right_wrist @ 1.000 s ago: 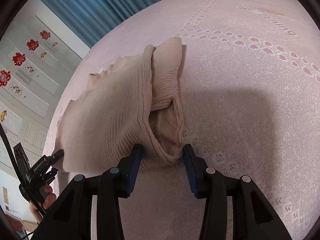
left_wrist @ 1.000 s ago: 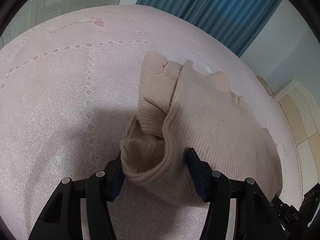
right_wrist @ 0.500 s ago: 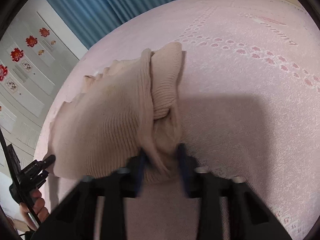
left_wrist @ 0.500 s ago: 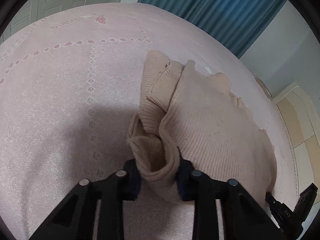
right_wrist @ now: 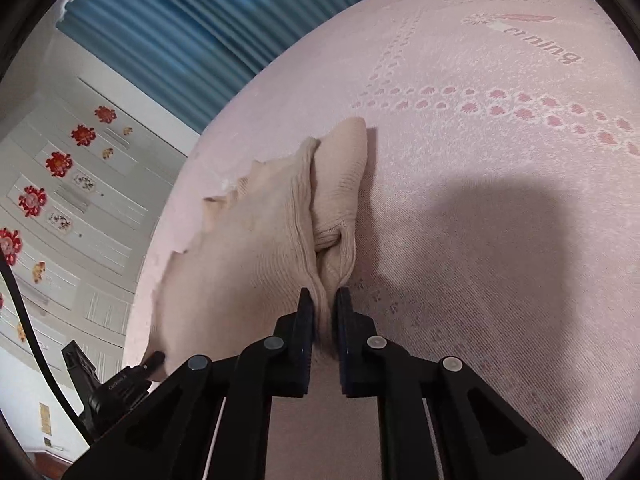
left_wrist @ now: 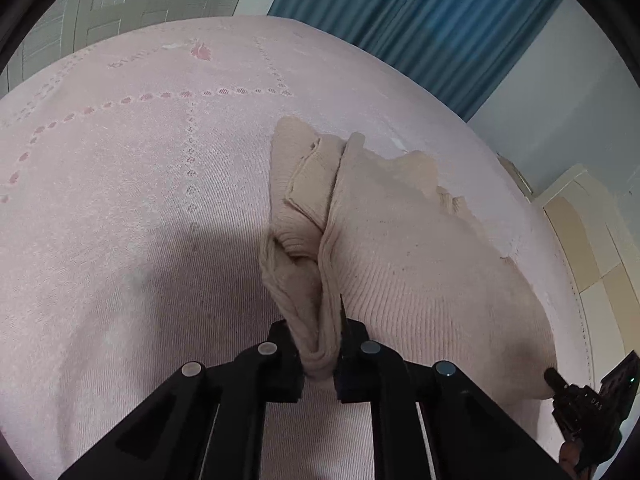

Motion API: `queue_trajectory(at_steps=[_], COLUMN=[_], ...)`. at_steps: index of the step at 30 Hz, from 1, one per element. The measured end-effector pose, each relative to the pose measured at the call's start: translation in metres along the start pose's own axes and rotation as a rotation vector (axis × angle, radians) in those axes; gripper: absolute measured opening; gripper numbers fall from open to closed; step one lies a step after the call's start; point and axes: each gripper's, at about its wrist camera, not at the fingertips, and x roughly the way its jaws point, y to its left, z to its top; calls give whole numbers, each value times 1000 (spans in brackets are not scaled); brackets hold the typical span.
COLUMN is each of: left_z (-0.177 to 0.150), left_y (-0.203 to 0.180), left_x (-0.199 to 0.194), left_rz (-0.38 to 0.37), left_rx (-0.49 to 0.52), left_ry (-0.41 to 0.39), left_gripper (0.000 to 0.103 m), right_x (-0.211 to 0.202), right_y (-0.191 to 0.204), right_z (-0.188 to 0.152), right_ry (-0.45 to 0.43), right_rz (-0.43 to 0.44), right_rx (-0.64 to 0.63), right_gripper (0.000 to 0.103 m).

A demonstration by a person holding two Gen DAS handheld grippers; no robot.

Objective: Fold small clothes

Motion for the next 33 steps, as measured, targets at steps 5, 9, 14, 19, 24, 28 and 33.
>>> queue_trajectory(at_steps=[5,9,14,19,24,28,33], left_z=[-32,-58,-87,-120,-135,-138,-138], left_y=[-5,-9,-13,-15,-14,-15,-13], left_x=[-29,-50,-78,-103,-113,-114,-122], left_rz=[-3,25,38,65,79,135,137], left_rx=[32,77,106,151,166,181,168], left_ry=[-2,6,6,24,32,56,83], left_gripper=[10,10,10,10,12,18,20], right_x=[-33,-64,-101,-132,-143,-147,-164], right_y=[2,-3,-11,-19,-23,-25,-19], right_z=[-13,-40,-74,-104,-124,-132,-139], right_ry=[-8,8,18,26,34,33,-11], right_rz=[-22,-36,-46,-64,-105,-117,-133], right_rx=[-58,-89,-102,-117,-157,-163,-210], right_gripper=[10,10,10,10,11,15,21])
